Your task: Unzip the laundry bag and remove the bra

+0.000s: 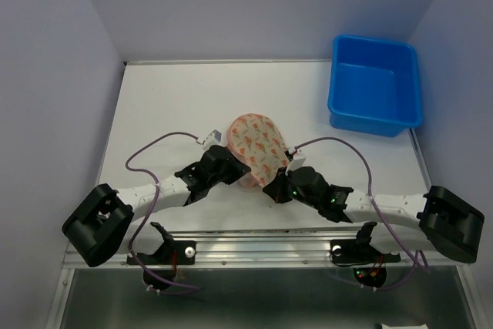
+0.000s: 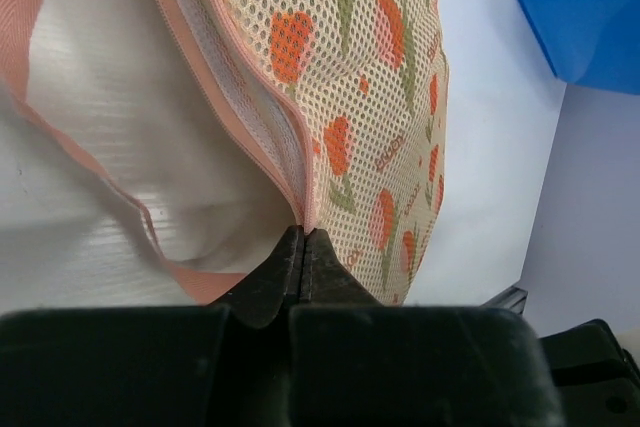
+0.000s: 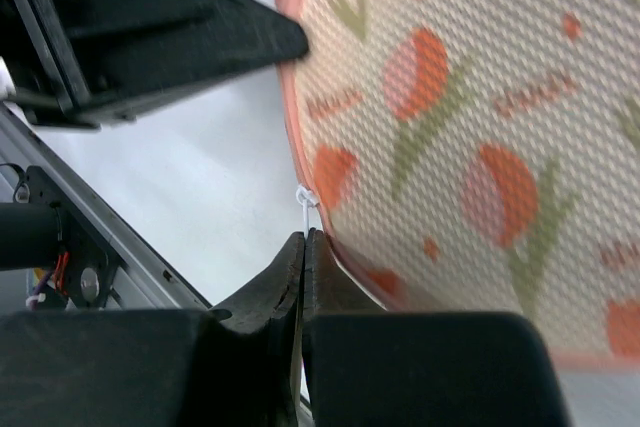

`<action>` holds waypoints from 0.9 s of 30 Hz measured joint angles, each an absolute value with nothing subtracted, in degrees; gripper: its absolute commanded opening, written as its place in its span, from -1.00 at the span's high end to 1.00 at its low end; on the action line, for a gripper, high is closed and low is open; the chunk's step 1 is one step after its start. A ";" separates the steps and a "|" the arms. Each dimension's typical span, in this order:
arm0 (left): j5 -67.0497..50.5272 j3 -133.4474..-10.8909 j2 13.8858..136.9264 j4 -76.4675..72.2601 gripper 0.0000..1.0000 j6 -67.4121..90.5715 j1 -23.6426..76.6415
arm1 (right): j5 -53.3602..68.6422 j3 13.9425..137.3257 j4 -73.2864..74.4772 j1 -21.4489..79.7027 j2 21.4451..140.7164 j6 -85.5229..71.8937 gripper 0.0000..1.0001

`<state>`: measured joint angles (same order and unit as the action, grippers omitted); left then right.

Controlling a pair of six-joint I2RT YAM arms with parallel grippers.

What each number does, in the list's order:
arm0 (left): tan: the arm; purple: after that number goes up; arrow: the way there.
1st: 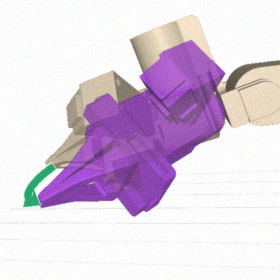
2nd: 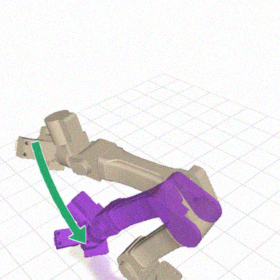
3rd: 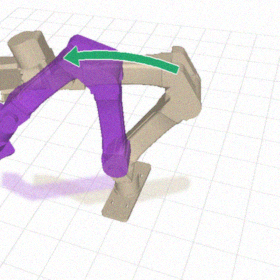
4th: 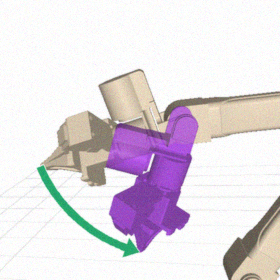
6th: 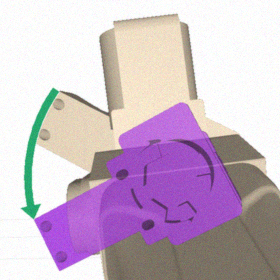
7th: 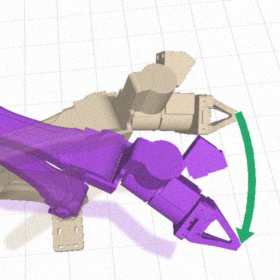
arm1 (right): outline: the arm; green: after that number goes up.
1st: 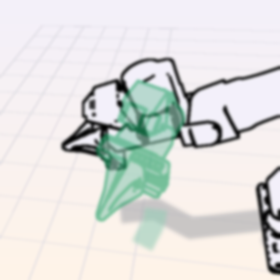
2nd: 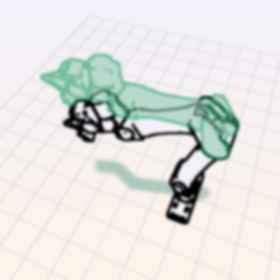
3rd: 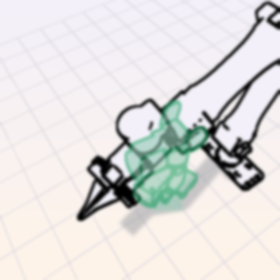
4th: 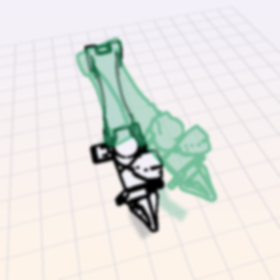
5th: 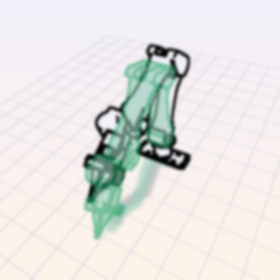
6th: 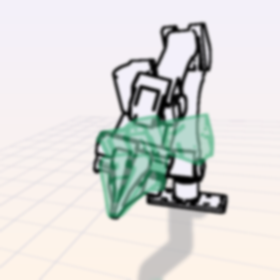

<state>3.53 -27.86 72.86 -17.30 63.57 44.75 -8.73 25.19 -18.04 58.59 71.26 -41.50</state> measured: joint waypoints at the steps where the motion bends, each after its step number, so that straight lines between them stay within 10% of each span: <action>1: 3.53 -28.12 72.86 -17.17 1.00 63.29 44.27 | -8.82 24.18 -17.98 58.59 69.93 -41.78 0.99; 10: 3.01 -29.06 73.32 -15.22 0.89 58.98 37.08 | -11.22 18.59 -14.11 58.57 59.75 -42.68 0.99; 20: 2.42 -39.35 77.34 -11.86 -0.79 49.78 31.79 | -8.49 20.60 -14.74 58.59 66.81 -42.35 0.99; 27: 3.01 -30.59 63.96 -12.40 -0.87 53.21 34.92 | -7.31 26.06 -15.94 58.78 73.91 -41.89 0.99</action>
<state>3.01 -30.59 63.96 -12.40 53.21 34.92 -7.31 26.06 -15.94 58.78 73.91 -41.89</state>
